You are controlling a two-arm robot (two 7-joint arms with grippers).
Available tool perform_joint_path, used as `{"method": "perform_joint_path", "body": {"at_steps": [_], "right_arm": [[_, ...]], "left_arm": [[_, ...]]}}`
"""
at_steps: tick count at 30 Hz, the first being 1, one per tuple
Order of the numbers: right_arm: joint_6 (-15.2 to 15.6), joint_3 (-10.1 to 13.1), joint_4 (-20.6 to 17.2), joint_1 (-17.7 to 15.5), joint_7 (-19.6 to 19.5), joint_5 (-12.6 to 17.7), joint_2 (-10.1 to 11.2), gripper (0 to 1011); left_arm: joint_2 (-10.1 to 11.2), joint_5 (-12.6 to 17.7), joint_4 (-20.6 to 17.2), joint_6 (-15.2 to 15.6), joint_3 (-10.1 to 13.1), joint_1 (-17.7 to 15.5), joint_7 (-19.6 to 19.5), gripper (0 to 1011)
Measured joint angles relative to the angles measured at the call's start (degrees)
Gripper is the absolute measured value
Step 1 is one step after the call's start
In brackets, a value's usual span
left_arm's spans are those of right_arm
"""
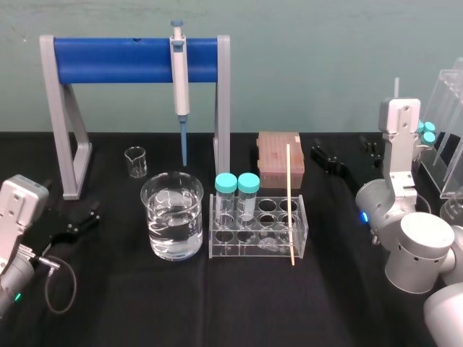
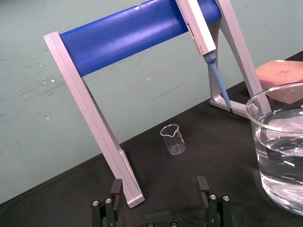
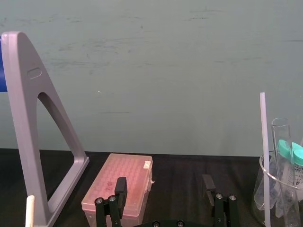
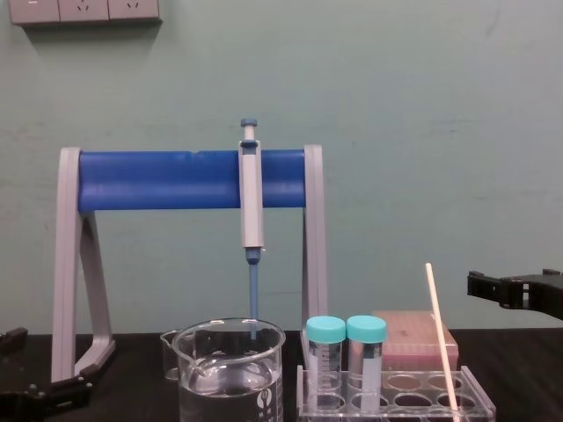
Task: Hold the thermometer with one hand and immerse one end into the beaker, then reinsert it into the test tube rack.
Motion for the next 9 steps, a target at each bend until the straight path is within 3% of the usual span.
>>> {"method": "perform_joint_path", "body": {"at_steps": [9], "right_arm": [[0.0, -0.1, -0.2, 0.0, -0.2, -0.1, 0.0, 1002]], "left_arm": [[0.0, 0.0, 0.0, 0.0, 0.0, 0.0, 0.0, 1004]]}}
